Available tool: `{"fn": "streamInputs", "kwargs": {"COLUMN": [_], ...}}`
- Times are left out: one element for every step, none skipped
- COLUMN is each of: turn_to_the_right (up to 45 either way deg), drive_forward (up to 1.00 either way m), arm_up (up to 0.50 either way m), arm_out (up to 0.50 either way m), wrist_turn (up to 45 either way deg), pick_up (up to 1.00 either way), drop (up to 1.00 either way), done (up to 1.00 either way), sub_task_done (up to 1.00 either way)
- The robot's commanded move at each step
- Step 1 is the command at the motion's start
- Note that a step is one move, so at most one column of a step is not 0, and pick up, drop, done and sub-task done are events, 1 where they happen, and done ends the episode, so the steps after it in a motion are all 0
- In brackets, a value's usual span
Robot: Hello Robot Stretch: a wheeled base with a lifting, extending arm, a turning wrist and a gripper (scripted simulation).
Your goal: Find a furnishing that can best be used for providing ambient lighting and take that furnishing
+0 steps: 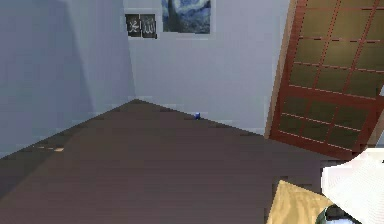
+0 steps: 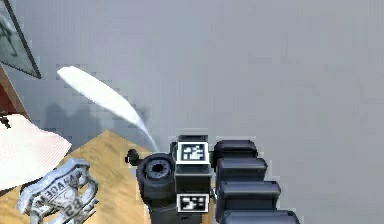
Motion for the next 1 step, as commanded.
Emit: {"fn": "streamInputs", "kwargs": {"turn_to_the_right": [0.0], "drive_forward": [0.0], "arm_up": [0.0], "arm_out": [0.0], "wrist_turn": [0.0], "pick_up": [0.0], "drop": [0.0], "done": [1.0], "sub_task_done": [0.0]}}
